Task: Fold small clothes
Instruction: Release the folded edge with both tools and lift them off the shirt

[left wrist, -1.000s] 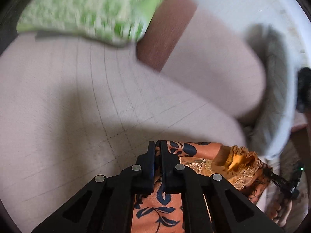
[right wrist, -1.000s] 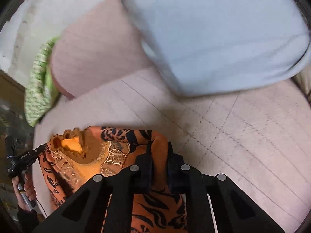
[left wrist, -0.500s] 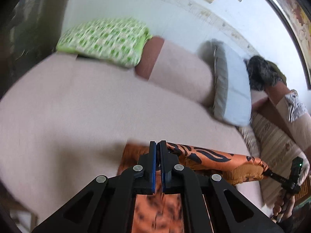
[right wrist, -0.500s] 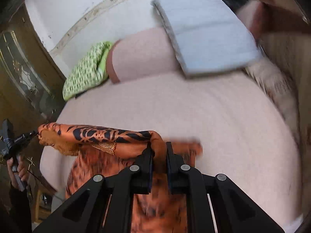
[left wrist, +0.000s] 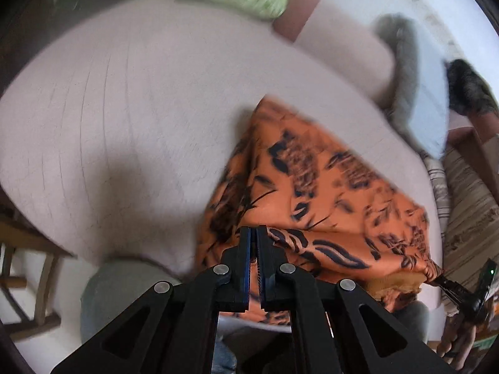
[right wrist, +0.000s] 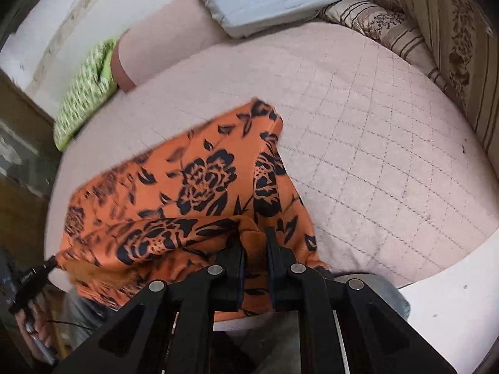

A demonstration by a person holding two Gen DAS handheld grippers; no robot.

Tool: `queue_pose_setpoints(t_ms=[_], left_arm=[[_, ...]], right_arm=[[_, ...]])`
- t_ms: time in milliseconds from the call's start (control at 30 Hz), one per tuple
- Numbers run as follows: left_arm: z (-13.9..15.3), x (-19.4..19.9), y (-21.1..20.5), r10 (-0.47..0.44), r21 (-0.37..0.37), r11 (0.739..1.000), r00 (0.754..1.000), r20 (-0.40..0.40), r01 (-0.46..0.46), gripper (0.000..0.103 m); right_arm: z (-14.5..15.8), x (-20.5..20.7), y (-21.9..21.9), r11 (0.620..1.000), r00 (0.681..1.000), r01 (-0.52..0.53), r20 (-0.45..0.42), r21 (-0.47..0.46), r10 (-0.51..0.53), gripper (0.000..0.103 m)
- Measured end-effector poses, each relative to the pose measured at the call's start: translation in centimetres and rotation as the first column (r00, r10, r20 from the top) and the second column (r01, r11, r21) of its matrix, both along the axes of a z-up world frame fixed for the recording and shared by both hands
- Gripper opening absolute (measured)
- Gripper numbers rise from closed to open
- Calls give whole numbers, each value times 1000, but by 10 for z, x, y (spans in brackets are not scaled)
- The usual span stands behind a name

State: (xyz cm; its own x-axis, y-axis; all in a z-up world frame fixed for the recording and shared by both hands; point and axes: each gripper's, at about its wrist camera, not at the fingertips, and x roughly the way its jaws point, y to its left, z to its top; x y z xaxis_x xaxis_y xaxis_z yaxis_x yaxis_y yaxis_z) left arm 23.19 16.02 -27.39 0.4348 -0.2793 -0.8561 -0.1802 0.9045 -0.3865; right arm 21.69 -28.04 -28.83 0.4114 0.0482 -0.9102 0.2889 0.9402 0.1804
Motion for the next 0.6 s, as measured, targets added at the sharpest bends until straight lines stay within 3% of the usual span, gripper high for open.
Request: queue_pose_setpoints(t_ms=[100,200,300,333,367,433,467,500,600], left_arm=[[-1,-2,5,2,-19,1000,1000,14,-2,3],[-4,-8,9,-2,39,999,1000,14,2,3],[-9,-20,6,-52,-24,998,998,-22,52,3],[-4,-27,5,-70,-52,996,998,-1,70,4],[3,-35,5,-83,-73,994,996,16,84,6],[13,-47,6,-95,-117,988,995,36,99,11],[15,-52,6,-91,-139,986,995,35,95,19],[15,-55,4,-83,-148,985,996,28,86,28],[10,-54,-10,-96,-161,982,995,31,100,38]], right_arm=[[1,-8,10,1000,1000,10,16,-11,-10,11],[-4,-17,13,999,1000,13,20,-47,-12,13],[-15,-27,6,998,999,46,-29,34,-45,22],[-9,-37,6,997,998,55,-1,63,-55,22],[0,-46,7,995,997,62,35,82,-65,24],[14,-62,13,992,994,72,77,99,-80,43],[18,-66,16,991,992,71,92,112,-82,50],[21,-69,19,989,992,62,104,137,-77,50],[22,-71,33,972,992,2,123,236,-32,50]])
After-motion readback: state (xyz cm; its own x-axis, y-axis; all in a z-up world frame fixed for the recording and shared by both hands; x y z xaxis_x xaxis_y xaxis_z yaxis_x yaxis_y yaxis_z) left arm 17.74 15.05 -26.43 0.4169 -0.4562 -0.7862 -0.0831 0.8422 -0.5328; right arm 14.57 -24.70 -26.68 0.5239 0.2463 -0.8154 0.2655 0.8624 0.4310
